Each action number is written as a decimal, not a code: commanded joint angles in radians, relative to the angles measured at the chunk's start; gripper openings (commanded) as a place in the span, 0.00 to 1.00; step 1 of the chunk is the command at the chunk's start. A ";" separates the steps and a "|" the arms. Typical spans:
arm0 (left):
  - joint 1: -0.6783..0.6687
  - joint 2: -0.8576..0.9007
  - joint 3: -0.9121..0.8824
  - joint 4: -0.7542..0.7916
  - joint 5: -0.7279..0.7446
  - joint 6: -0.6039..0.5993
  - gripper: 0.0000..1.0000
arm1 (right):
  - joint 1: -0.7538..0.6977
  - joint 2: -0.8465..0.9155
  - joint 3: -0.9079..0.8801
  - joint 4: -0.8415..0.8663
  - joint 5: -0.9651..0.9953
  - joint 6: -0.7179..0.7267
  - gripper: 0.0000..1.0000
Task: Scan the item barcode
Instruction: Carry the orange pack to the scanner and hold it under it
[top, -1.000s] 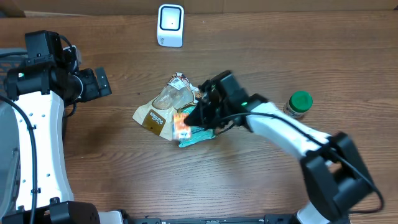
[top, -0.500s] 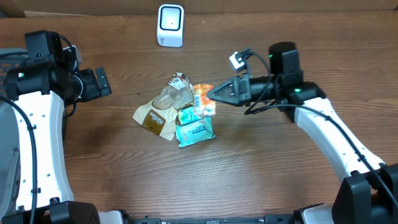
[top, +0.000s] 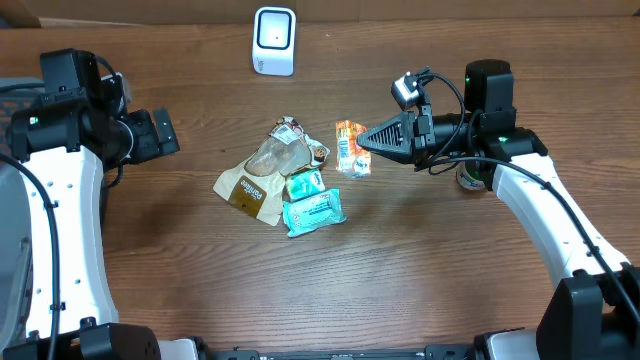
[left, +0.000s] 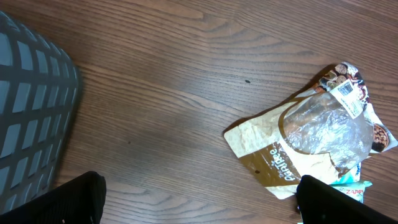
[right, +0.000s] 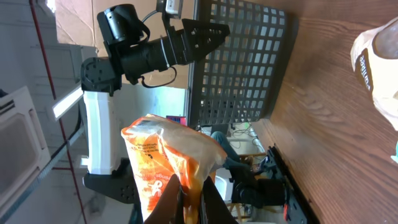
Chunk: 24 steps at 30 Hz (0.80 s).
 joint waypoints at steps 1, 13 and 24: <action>-0.007 -0.006 0.005 0.001 0.003 0.012 1.00 | 0.001 -0.022 0.021 0.029 -0.014 0.046 0.04; -0.007 -0.006 0.005 0.001 0.003 0.012 1.00 | 0.095 -0.022 0.020 -0.026 0.273 0.029 0.04; -0.007 -0.006 0.005 0.001 0.003 0.012 1.00 | 0.275 -0.019 0.055 -0.262 0.763 -0.053 0.04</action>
